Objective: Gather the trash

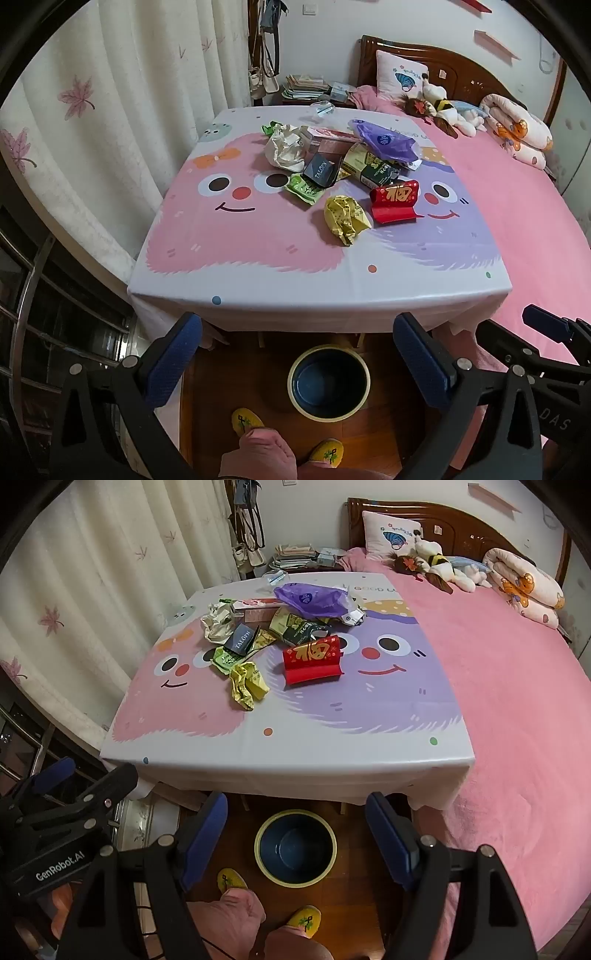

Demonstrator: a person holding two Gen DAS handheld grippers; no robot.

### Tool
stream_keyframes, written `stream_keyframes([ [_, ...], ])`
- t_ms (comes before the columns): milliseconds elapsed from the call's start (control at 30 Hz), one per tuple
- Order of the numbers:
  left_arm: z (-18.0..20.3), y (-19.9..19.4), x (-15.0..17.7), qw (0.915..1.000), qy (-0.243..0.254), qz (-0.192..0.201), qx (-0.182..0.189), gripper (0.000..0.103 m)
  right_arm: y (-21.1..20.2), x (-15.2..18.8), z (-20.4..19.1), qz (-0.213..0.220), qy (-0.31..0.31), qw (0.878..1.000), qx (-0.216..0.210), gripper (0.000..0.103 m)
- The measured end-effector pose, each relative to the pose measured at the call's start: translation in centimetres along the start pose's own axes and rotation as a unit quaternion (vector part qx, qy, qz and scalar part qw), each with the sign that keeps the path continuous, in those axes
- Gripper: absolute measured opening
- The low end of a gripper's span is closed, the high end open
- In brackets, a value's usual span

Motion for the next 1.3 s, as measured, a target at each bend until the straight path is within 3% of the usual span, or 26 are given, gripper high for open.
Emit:
stream_keyframes([
  [1300, -0.22, 0.19, -0.05, 1.0, -0.005, 0.005, 0.003, 0.102, 0.52, -0.2, -0.21, -0.004, -0.005, 1.0, -0.008, 0.078],
])
Point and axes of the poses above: each gripper's, at about its wrist camera, not at the fingertips, and y roughly the way its jaws point, z to its right, x to its underside, the point moved 6 cm from there along y, roughly the way its jaws point, and after that the axes turned 4 degrees about -z, right-handed, at the moved point
